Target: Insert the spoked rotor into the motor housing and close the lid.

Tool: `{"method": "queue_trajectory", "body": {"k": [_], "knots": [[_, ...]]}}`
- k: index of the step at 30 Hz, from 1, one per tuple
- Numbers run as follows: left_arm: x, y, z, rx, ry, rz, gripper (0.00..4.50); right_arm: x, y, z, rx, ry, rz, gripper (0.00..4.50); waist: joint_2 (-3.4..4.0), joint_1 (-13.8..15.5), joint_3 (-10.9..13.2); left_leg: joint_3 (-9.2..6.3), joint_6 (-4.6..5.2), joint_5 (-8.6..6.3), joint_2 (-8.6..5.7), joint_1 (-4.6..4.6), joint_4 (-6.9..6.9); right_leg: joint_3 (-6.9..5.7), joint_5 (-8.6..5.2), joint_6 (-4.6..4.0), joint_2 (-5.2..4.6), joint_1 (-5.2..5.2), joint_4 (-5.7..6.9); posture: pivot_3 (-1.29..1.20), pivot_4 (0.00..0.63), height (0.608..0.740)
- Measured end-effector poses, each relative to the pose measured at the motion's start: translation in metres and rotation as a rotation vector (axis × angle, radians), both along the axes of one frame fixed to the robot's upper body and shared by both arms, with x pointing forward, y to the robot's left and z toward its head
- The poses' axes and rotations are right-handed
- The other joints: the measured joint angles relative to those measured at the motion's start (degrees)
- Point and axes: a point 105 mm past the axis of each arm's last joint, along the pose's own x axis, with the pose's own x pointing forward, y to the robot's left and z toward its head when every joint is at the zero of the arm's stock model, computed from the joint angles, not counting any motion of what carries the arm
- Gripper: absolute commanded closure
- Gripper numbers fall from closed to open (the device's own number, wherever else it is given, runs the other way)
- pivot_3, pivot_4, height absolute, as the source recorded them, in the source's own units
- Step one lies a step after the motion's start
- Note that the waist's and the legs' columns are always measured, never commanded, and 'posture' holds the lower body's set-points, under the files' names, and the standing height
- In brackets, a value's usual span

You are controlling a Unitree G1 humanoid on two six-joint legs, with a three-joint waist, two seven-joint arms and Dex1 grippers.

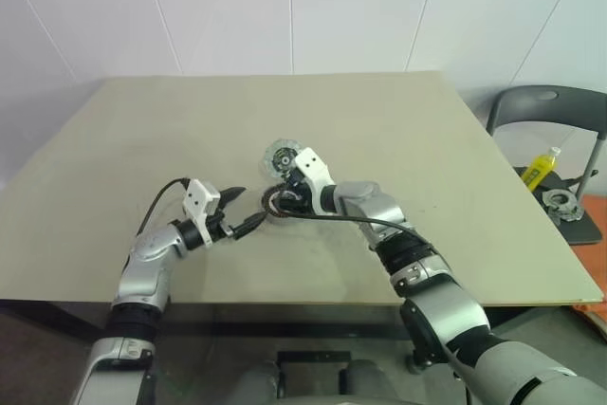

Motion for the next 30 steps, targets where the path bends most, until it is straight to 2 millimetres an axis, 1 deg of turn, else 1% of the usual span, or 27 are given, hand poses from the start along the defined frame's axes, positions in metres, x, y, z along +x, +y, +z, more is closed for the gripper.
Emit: {"method": "queue_trajectory", "body": {"k": [2,5,9,12,17,20,30], "knots": [[0.0,0.0,-0.001,0.0,0.003,-0.002,0.0,0.001,0.002,0.005,0.054,0.011,-0.01,1.59,0.0,-0.05,0.0,0.0,0.0,0.0,0.0,0.0,0.0,0.0,0.0,0.0,0.0,0.0,0.0,0.0,0.0,0.74],[-0.001,-0.001,-0.002,0.0,0.007,-0.005,0.0,0.002,0.004,0.009,0.094,0.012,-0.02,2.15,0.0,-0.03,0.0,0.0,0.0,0.0,0.0,0.0,0.0,0.0,0.0,0.0,0.0,0.0,0.0,0.0,0.0,0.74],[-0.001,0.0,-0.004,0.004,0.013,-0.005,0.0,0.004,0.003,0.012,0.068,-0.027,-0.011,3.56,0.0,-0.02,0.0,0.0,0.0,0.0,0.0,0.0,0.0,0.0,0.0,0.0,0.0,0.0,0.0,0.0,0.0,0.74],[-0.001,0.0,-0.005,0.005,0.015,-0.004,0.0,0.003,0.002,0.007,0.02,-0.047,0.004,4.48,0.0,-0.02,0.0,0.01,0.0,0.0,0.0,0.0,0.0,0.0,0.0,0.0,0.0,0.0,0.0,0.0,0.0,0.74],[-0.001,0.0,-0.005,0.006,0.014,-0.005,0.0,0.004,0.001,0.0,-0.07,-0.099,0.022,4.48,0.0,-0.02,0.0,0.0,-0.01,0.0,0.0,0.0,0.0,0.0,0.0,0.0,0.0,-0.01,0.0,0.0,0.0,0.74],[-0.001,0.0,-0.005,0.006,0.015,-0.006,0.0,0.004,-0.003,-0.009,-0.128,-0.108,0.019,4.48,0.0,-0.02,0.0,0.0,-0.01,0.01,0.0,0.0,0.0,0.0,0.0,0.0,0.0,0.0,0.0,0.0,0.0,0.74],[-0.001,0.0,-0.005,0.007,0.014,-0.006,0.0,0.004,-0.003,-0.011,-0.153,-0.147,0.027,4.48,0.0,-0.01,0.0,0.0,-0.02,0.01,0.0,0.02,-0.01,0.0,0.0,-0.01,0.01,0.01,0.01,0.0,0.0,0.74]]}}
